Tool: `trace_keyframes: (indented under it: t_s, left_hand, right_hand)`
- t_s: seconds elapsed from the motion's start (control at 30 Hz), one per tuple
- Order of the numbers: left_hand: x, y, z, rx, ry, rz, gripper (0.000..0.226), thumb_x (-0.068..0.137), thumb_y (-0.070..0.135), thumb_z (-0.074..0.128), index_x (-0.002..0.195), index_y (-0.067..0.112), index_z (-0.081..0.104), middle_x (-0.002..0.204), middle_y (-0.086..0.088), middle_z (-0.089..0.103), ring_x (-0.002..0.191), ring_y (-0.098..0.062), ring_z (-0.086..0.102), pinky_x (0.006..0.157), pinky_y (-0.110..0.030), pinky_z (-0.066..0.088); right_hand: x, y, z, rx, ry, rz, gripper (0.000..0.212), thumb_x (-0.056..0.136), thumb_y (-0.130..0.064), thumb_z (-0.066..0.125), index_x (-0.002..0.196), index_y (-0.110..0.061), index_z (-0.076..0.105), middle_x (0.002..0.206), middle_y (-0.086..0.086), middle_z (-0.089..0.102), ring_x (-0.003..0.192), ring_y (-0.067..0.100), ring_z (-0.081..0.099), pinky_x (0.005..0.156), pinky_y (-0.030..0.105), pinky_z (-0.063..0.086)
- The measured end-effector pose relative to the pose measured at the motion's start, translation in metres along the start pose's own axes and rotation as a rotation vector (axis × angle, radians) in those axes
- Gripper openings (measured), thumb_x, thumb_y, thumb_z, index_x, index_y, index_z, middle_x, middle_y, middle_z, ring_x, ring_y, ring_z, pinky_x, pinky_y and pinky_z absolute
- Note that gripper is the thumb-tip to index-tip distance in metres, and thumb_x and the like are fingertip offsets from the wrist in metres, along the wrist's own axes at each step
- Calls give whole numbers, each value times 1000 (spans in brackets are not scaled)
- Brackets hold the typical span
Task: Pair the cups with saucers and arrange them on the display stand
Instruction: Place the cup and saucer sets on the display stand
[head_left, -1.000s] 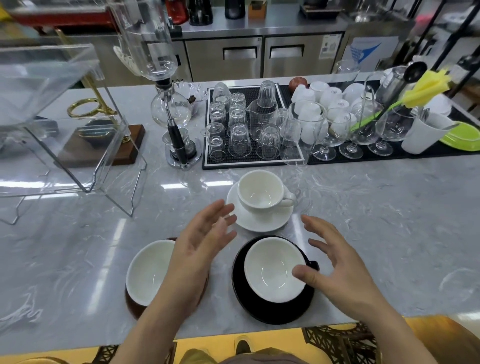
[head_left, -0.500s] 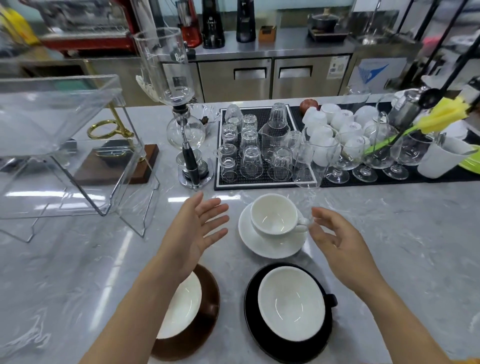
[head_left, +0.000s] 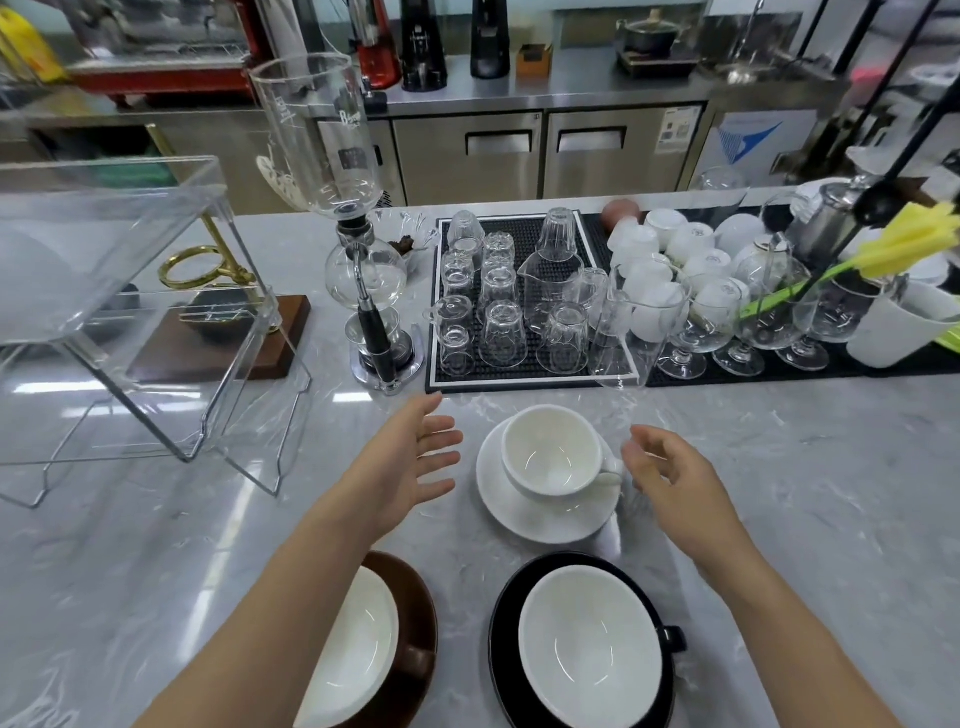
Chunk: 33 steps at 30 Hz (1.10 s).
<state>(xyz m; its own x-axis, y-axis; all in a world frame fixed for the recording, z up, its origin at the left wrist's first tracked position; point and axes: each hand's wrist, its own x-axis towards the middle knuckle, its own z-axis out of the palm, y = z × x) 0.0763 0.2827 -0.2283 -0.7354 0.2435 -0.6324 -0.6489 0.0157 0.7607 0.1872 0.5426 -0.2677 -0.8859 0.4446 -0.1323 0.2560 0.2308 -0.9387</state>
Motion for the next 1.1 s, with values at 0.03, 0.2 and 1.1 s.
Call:
trace_keyframes:
  t_s: [0.03, 0.2, 1.1]
  left_hand:
    - [6, 2, 0, 21, 7, -17, 52, 95, 53, 54, 125, 12, 64, 126, -7, 68, 116, -25, 63, 90, -46, 54]
    - [20, 2, 5, 85, 0, -94, 51, 91, 50, 62, 124, 11, 62, 127, -8, 63, 115, -25, 61, 86, -50, 54]
    - [44, -13, 23, 277, -89, -74, 69, 47, 29, 94, 106, 5, 68, 89, -16, 81, 81, -32, 79, 64, -42, 64]
  right_hand:
    - [4, 1, 2, 9, -11, 24, 39, 95, -35, 62, 131, -20, 58, 128, -4, 61, 109, 7, 63, 100, 36, 50]
    - [9, 3, 7, 30, -37, 87, 56, 87, -51, 63, 132, -19, 57, 128, -3, 61, 112, 22, 66, 103, 49, 50]
    - [24, 14, 11, 200, -205, 320, 84, 43, -67, 89, 98, -5, 71, 67, 17, 74, 53, 39, 70, 53, 44, 61]
